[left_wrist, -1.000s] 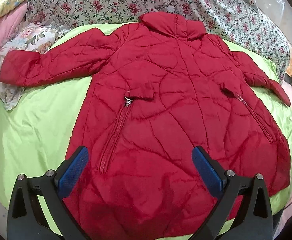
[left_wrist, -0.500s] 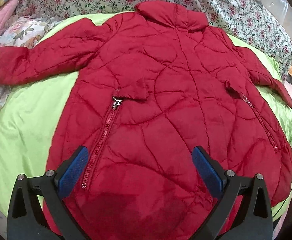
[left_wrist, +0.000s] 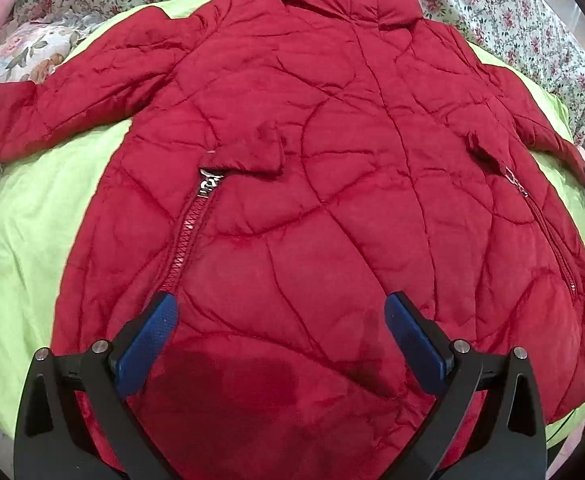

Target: Fold large clothes

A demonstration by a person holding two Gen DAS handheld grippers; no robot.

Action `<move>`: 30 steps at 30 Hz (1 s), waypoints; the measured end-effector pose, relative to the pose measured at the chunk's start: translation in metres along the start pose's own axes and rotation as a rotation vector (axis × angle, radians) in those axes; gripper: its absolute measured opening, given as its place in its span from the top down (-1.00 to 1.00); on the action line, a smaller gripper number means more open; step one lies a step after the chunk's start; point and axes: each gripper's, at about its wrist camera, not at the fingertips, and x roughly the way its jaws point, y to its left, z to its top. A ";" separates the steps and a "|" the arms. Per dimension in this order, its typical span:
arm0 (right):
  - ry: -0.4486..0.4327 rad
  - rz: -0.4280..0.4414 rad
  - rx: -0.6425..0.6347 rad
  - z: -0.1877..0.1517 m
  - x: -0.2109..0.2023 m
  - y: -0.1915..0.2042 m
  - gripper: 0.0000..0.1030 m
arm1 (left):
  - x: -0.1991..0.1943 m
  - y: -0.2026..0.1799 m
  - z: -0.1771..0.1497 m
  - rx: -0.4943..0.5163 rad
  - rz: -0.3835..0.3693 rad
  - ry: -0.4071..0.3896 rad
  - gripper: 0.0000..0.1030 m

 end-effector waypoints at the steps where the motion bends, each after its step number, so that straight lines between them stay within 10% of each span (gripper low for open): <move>1: -0.008 0.004 -0.020 0.001 0.000 0.004 0.64 | -0.001 -0.001 0.000 0.002 -0.005 -0.002 -1.00; 14: -0.022 0.116 -0.360 -0.026 -0.034 0.114 0.83 | -0.008 0.008 0.004 -0.042 -0.065 -0.048 -1.00; 30: 0.255 0.474 -0.658 -0.196 -0.035 0.282 0.84 | -0.014 0.064 0.006 -0.210 -0.265 -0.116 -1.00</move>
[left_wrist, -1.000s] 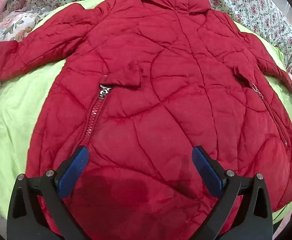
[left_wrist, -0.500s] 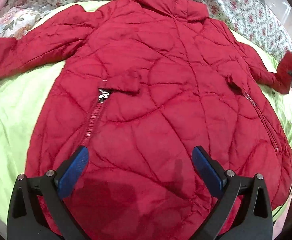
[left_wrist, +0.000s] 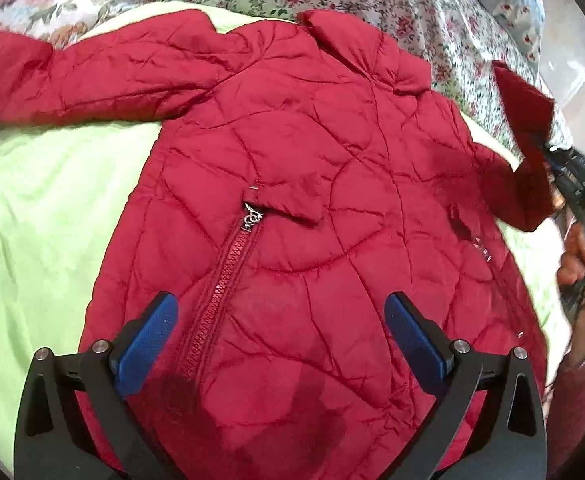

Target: Fold large clothes

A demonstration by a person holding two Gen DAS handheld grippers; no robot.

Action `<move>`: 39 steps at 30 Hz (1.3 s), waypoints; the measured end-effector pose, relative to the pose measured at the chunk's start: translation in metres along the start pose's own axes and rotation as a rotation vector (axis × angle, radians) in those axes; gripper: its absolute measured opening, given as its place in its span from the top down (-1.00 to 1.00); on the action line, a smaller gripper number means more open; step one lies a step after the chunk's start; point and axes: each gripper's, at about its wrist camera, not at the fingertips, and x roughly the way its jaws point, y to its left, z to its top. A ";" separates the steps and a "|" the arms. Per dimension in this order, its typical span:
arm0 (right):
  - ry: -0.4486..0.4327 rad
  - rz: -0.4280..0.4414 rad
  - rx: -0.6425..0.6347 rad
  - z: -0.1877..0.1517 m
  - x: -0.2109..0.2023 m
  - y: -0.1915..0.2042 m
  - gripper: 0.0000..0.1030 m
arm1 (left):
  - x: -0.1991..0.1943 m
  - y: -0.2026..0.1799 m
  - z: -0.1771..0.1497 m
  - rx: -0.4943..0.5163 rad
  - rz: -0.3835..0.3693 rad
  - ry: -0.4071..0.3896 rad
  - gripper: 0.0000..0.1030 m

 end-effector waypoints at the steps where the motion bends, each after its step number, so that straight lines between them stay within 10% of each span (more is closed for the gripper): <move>1: 0.027 0.013 -0.026 -0.004 0.010 0.014 0.84 | 0.000 0.005 0.002 -0.017 -0.021 0.001 -1.00; 18: 0.260 0.126 -0.192 -0.082 0.128 0.113 0.83 | -0.001 0.050 0.042 -0.157 -0.220 0.009 -1.00; 30: 0.291 0.181 -0.408 -0.120 0.141 0.152 0.72 | 0.049 0.046 0.144 -0.209 -0.391 0.083 -0.99; 39: 0.298 0.191 -0.383 -0.120 0.142 0.148 0.70 | 0.098 0.035 0.160 -0.208 -0.463 0.234 0.45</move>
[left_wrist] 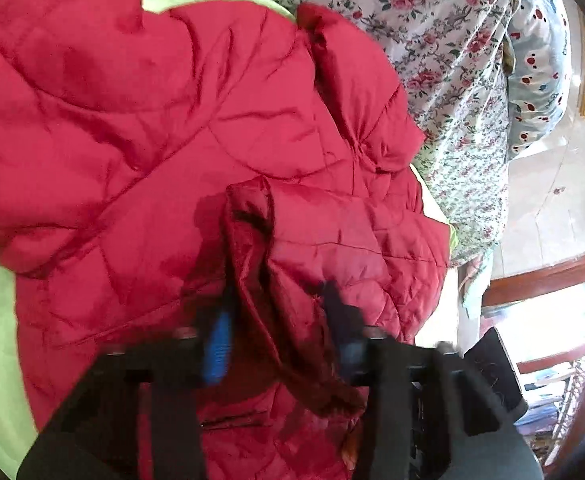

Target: Fold large clothes

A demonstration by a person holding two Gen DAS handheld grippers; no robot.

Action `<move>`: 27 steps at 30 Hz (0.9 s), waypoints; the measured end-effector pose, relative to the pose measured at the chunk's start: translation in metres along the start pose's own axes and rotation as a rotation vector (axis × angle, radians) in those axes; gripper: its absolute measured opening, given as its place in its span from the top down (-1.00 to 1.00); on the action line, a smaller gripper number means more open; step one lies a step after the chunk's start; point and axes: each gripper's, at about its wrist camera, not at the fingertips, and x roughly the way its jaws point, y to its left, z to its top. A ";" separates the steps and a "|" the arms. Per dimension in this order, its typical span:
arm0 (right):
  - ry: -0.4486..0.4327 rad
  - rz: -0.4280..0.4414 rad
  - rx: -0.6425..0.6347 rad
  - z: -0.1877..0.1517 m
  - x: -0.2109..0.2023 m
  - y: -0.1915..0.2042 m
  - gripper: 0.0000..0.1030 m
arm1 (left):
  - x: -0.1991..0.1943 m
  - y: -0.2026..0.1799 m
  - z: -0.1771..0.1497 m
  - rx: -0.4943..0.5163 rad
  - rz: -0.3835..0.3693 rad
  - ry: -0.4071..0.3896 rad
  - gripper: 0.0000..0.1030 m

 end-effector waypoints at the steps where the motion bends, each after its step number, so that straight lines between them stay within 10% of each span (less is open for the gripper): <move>1: 0.002 -0.001 0.003 0.000 0.000 0.000 0.70 | -0.001 0.000 -0.001 0.002 -0.008 -0.004 0.51; 8: -0.004 0.023 0.052 -0.008 -0.019 -0.009 0.08 | -0.020 -0.004 0.002 0.063 0.042 -0.083 0.74; 19: -0.138 -0.320 0.282 0.002 -0.100 -0.109 0.03 | -0.024 -0.017 -0.004 0.256 0.305 -0.172 0.74; 27: -0.026 -0.406 0.342 -0.008 -0.068 -0.141 0.07 | -0.045 -0.032 -0.024 0.291 0.506 -0.328 0.29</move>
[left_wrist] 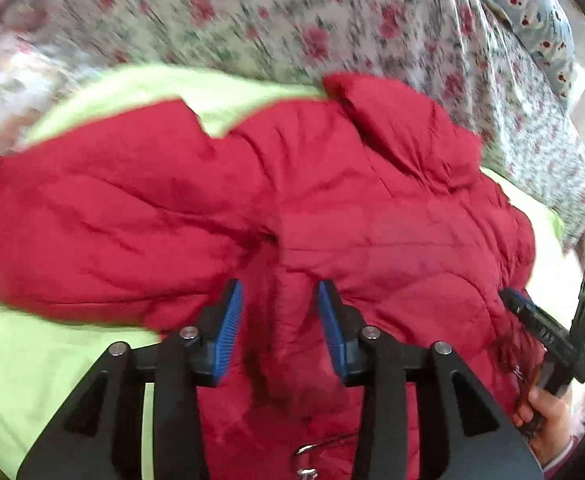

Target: Fold large clothes

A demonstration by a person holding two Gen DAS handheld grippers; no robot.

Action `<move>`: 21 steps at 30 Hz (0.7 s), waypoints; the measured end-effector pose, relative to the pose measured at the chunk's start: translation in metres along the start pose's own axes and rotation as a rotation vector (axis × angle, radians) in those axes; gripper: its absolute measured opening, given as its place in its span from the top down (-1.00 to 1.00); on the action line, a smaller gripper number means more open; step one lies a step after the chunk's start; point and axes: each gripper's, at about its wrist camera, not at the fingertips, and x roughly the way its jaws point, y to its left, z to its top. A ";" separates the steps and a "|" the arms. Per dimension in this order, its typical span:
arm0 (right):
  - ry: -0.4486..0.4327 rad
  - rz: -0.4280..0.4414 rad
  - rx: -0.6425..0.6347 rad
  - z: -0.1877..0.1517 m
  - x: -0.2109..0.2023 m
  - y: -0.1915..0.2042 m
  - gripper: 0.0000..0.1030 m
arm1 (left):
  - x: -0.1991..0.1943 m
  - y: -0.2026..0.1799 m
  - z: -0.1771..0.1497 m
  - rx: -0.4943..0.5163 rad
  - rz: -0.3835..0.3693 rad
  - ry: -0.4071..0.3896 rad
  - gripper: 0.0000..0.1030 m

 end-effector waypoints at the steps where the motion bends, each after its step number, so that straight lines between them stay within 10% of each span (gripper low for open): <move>1: 0.010 -0.015 -0.010 -0.001 0.004 0.003 0.06 | -0.008 0.000 -0.001 -0.004 -0.013 -0.020 0.29; 8: 0.024 -0.052 -0.017 -0.006 0.011 0.005 0.05 | -0.015 -0.031 -0.016 0.041 -0.165 -0.011 0.29; 21: -0.059 -0.044 -0.090 -0.008 -0.018 0.034 0.02 | 0.043 -0.037 -0.041 0.079 -0.061 0.078 0.30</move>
